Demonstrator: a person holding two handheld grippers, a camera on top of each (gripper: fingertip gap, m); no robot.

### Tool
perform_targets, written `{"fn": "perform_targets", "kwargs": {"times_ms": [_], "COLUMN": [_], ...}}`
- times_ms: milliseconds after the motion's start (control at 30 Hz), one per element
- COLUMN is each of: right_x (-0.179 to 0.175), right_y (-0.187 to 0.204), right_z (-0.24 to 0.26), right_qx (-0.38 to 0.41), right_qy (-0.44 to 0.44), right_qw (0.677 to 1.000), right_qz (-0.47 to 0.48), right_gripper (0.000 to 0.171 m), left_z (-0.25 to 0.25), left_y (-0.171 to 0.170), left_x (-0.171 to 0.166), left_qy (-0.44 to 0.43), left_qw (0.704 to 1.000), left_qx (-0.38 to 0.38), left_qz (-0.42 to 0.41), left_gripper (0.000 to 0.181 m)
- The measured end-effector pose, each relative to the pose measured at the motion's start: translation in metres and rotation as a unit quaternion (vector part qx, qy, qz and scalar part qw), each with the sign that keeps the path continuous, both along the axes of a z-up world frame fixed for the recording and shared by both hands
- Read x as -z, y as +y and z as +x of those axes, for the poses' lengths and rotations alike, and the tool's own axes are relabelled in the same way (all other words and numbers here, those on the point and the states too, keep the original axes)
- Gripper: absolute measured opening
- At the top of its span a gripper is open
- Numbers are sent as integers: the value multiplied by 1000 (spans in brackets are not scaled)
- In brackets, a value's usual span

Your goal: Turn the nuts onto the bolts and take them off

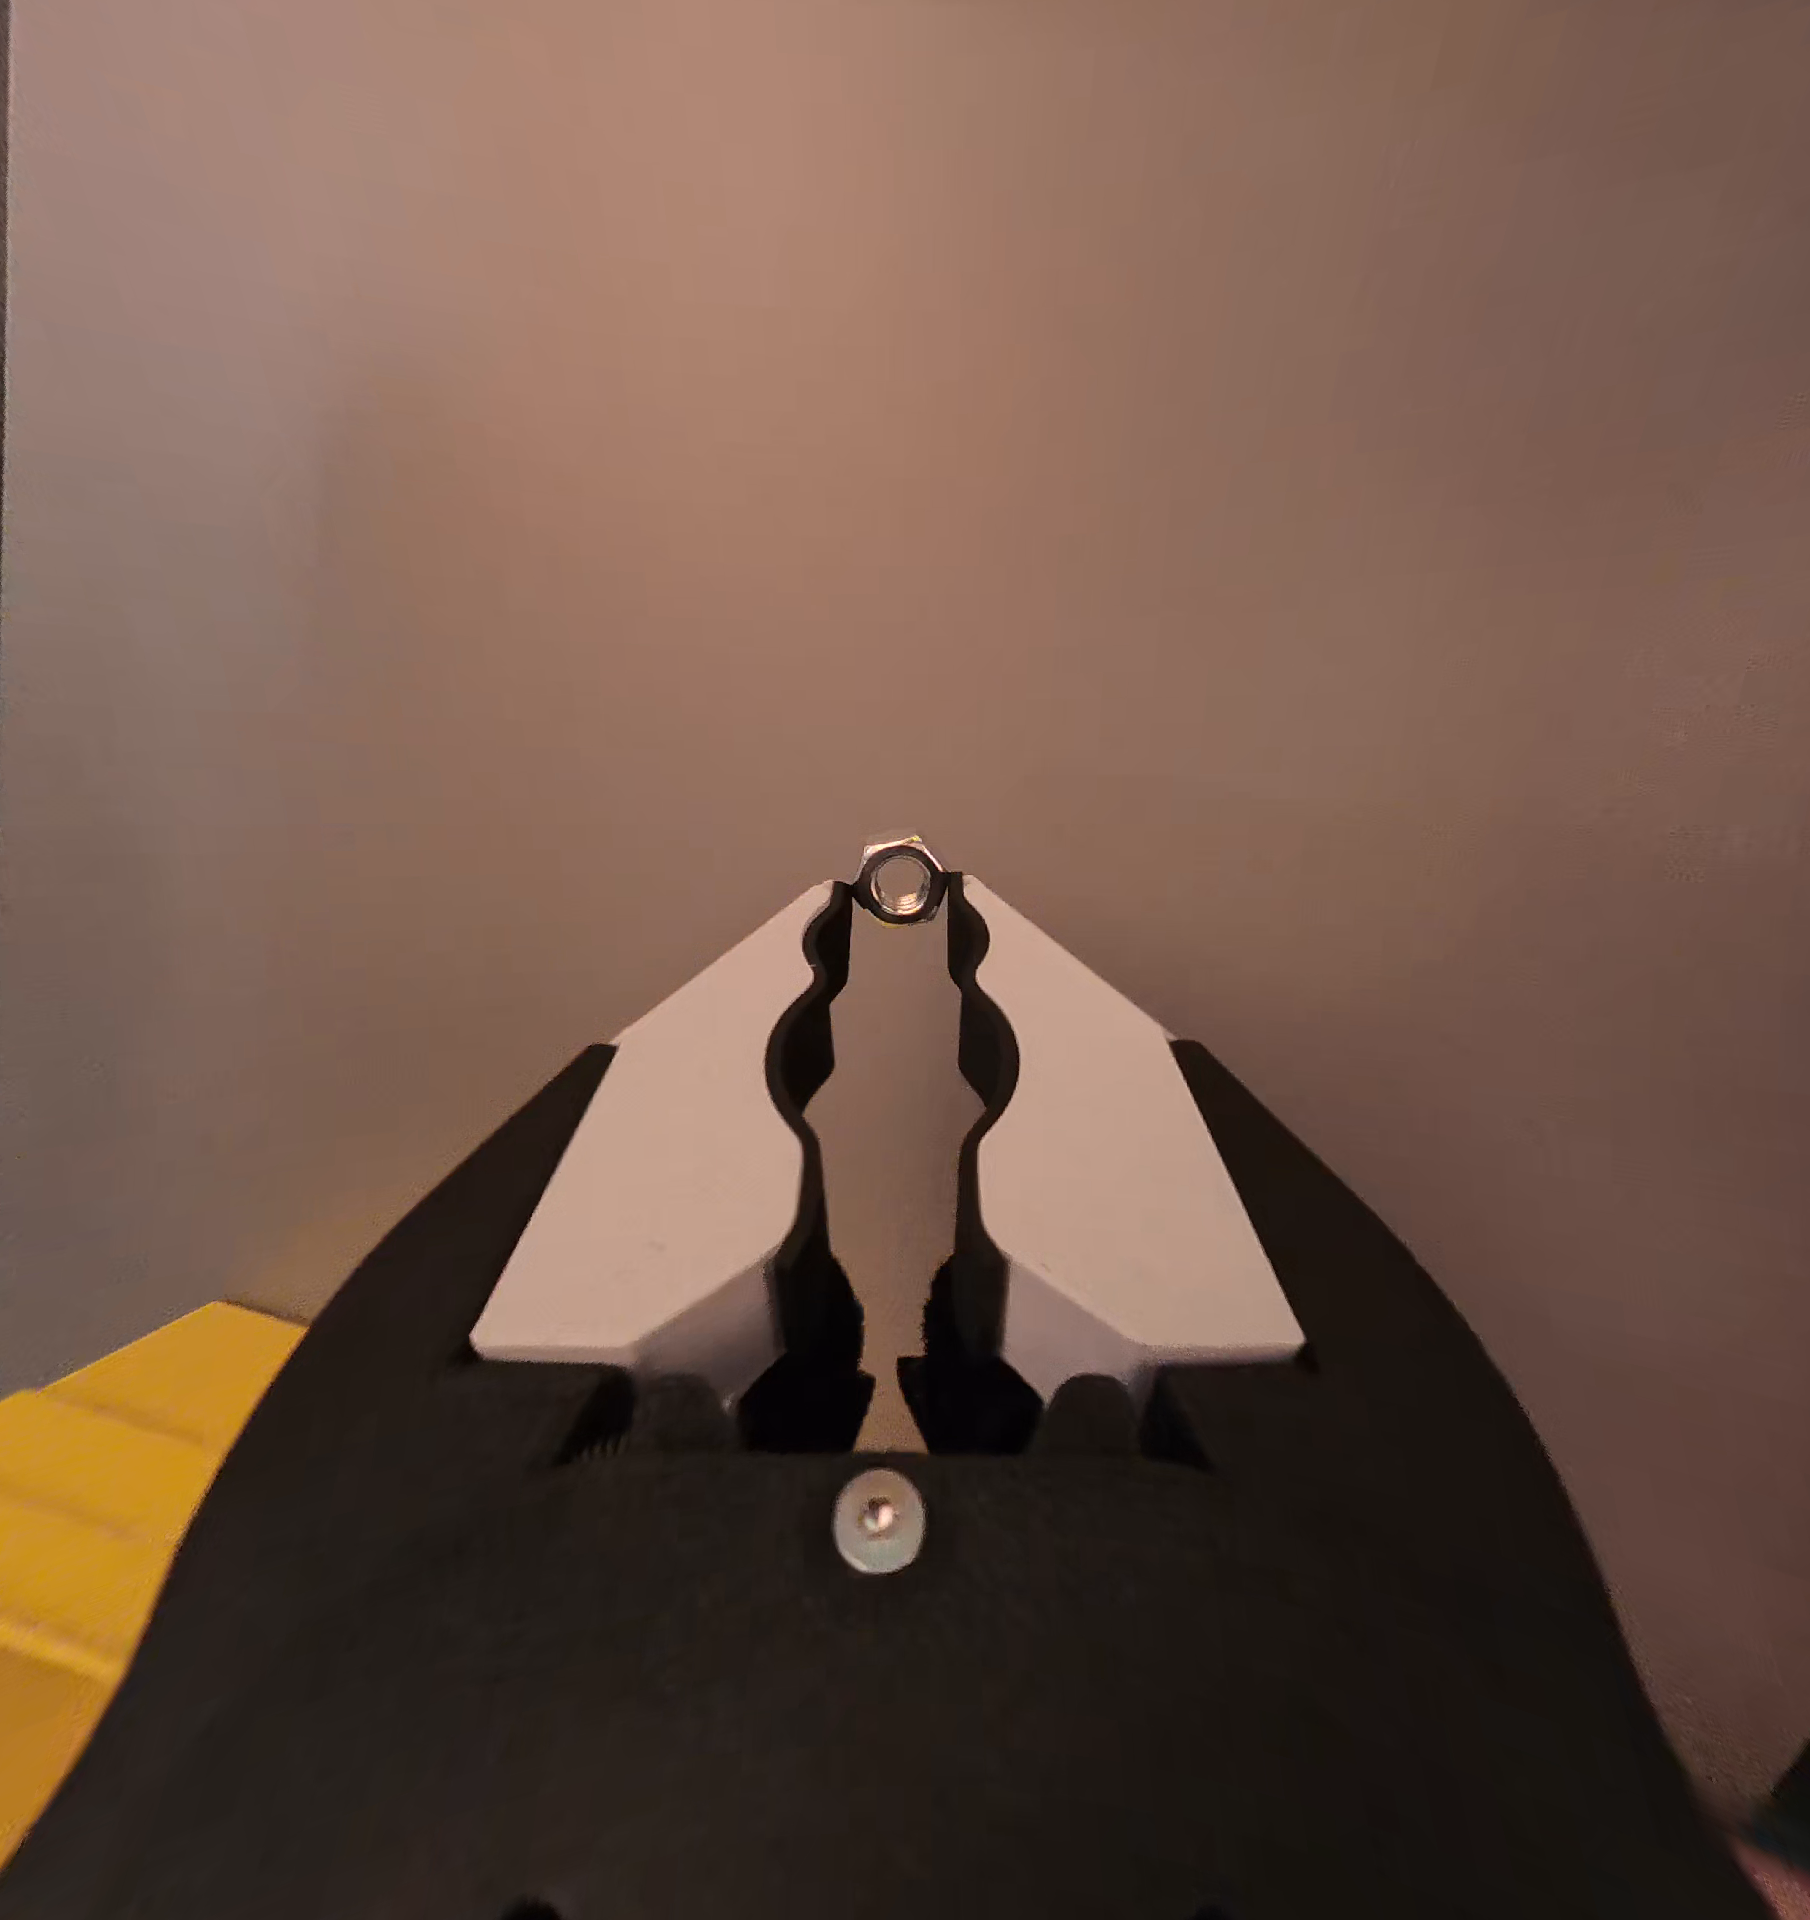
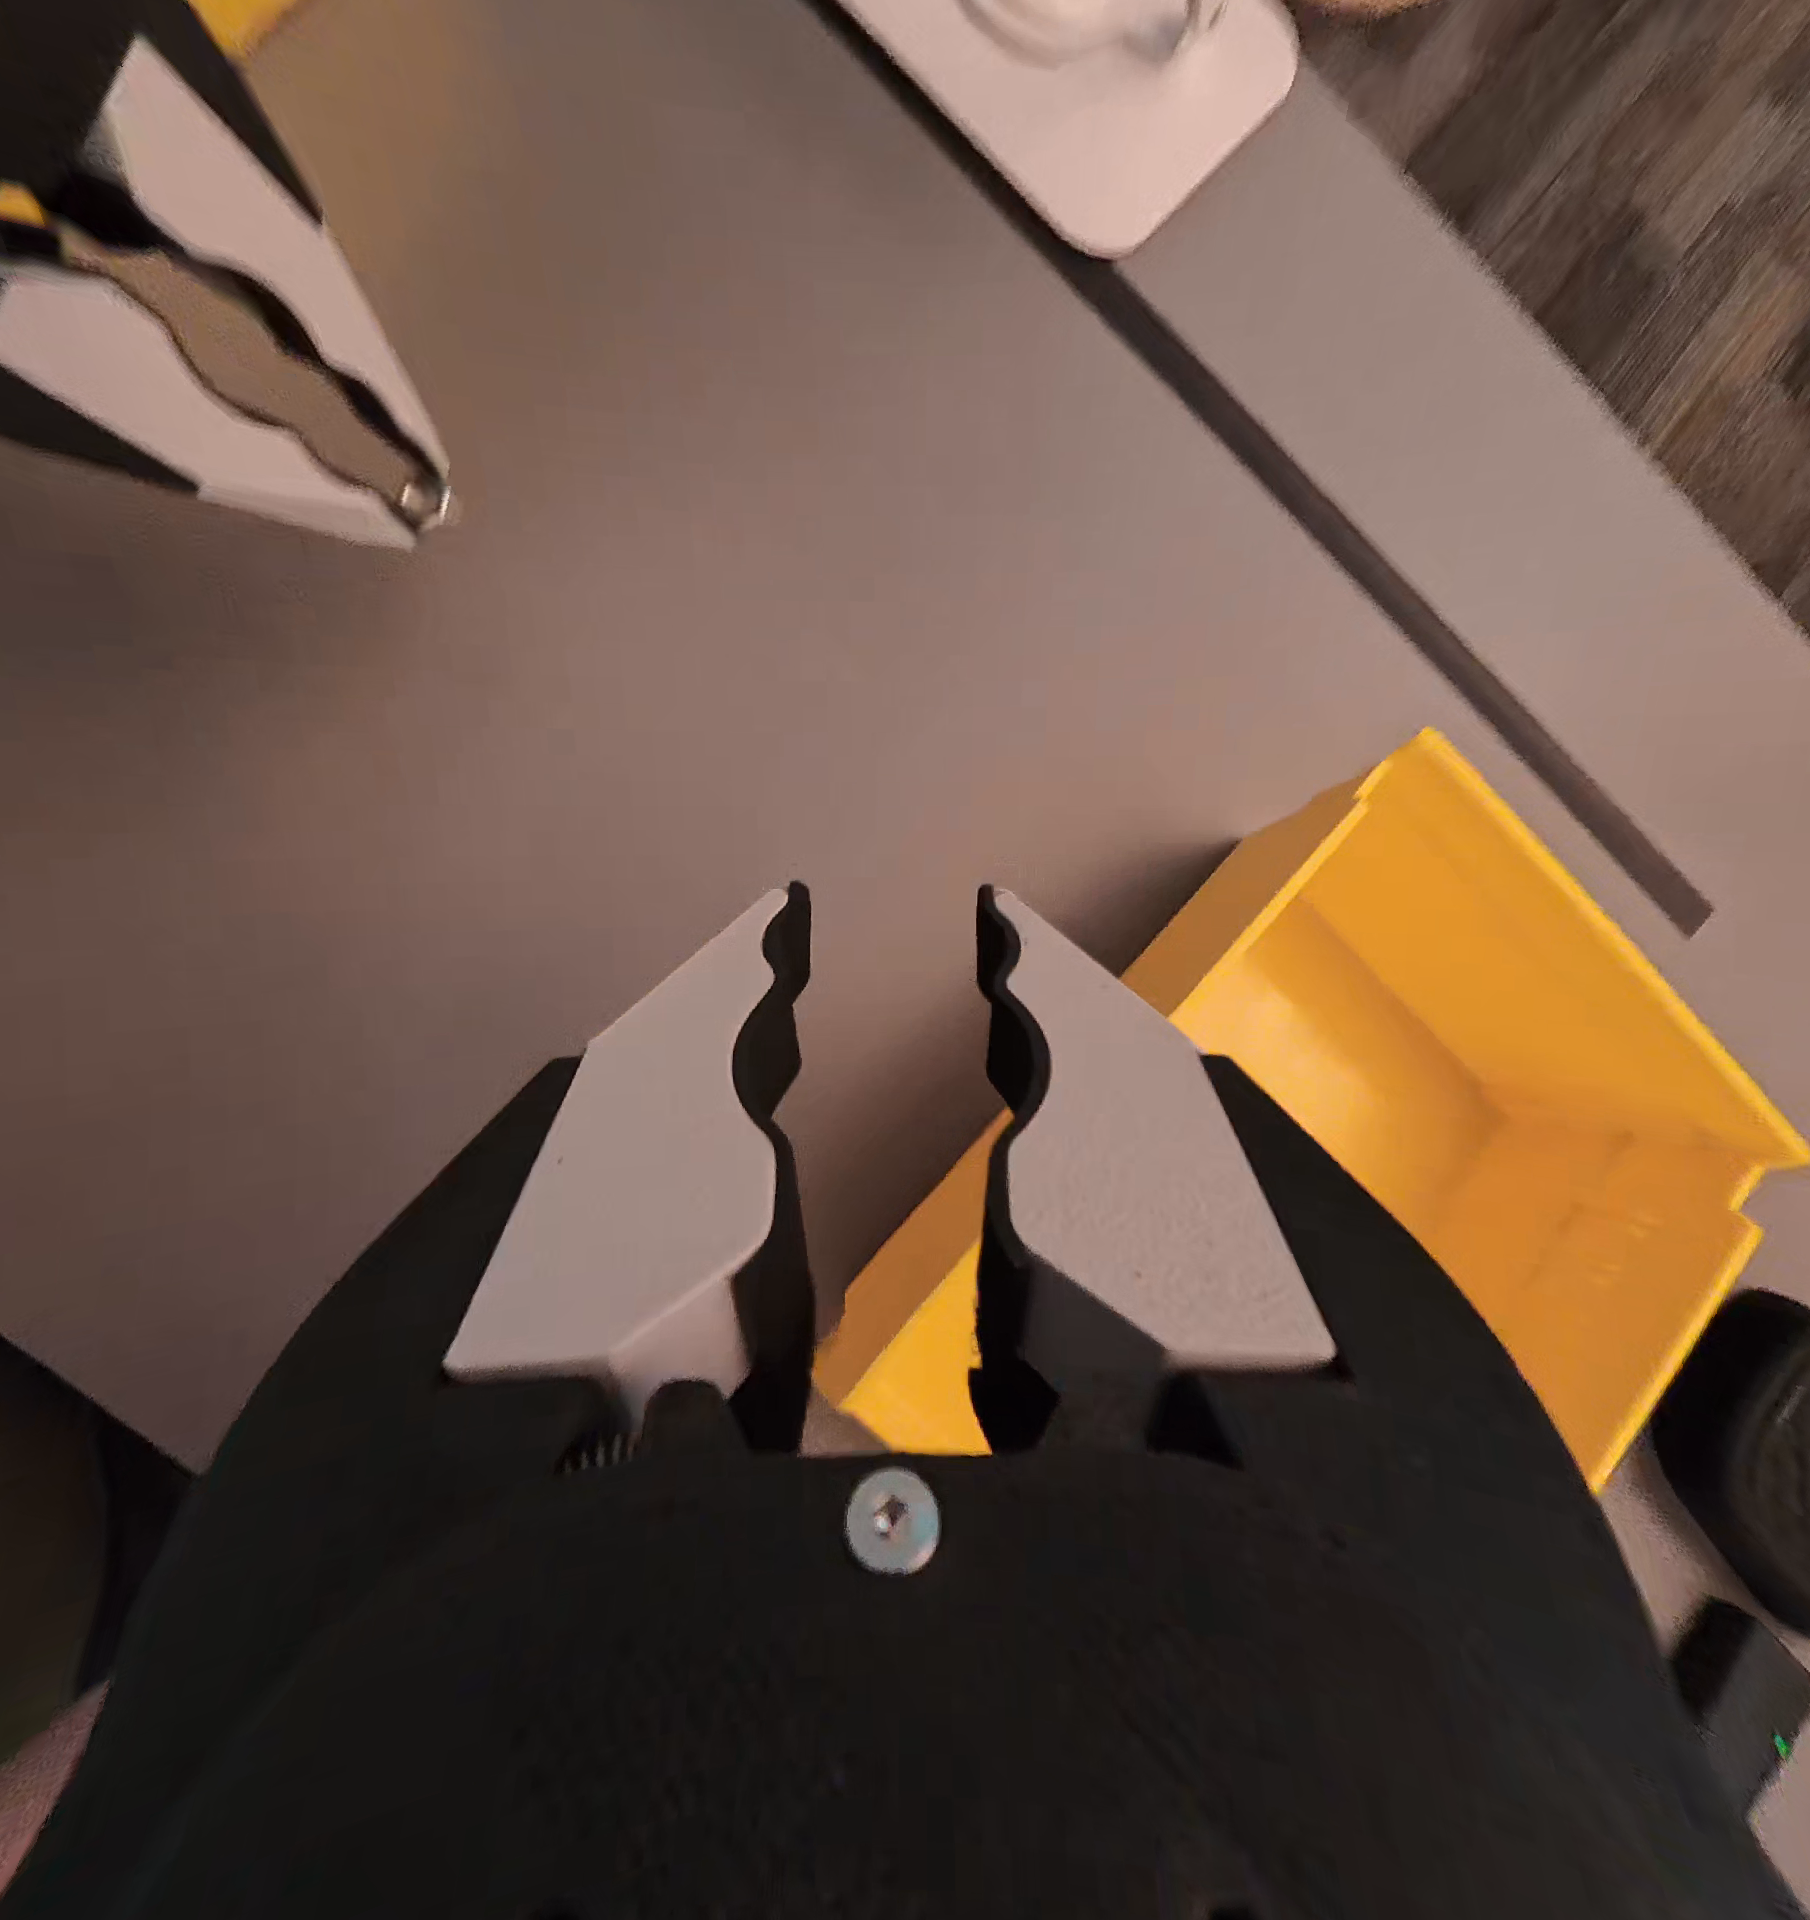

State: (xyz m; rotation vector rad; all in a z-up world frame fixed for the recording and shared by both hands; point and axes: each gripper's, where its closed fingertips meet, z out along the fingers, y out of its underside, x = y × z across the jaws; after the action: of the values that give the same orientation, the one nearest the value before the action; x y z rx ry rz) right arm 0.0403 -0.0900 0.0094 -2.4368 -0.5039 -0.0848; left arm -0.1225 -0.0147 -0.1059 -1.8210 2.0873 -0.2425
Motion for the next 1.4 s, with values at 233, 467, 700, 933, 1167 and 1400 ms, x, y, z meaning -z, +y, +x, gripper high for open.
{"fn": "perform_targets", "kwargs": {"times_ms": [233, 467, 700, 933, 1167, 1400], "right_x": [51, 55, 54, 55, 52, 46], "right_y": [-22, -20, -17, -16, -14, -14], "right_z": [19, 14, 8, 6, 3, 0], "right_qx": [0, -21, -43, -52, -62, -70], "right_qy": [-57, -66, -81, -86, -91, -91], "right_qw": [988, 986, 985, 984, 985, 986], "right_qz": [-142, -152, -145, -145, -136, -120], "right_gripper": [32, 32, 31, 31, 31, 31], "left_z": [24, 24, 24, 22, 17, -9], "left_y": [7, 21, 23, 24, 27, 49], "left_x": [42, 56, 57, 57, 48, -46], "left_qy": [2, -1, -3, -6, -9, -123], "left_qw": [997, 995, 995, 992, 991, 983], "left_qx": [-54, -79, -79, -94, -103, -127], "left_qz": [-51, -62, -60, -79, -86, -45], "left_gripper": [16, 16, 16, 16, 20, 24]}}
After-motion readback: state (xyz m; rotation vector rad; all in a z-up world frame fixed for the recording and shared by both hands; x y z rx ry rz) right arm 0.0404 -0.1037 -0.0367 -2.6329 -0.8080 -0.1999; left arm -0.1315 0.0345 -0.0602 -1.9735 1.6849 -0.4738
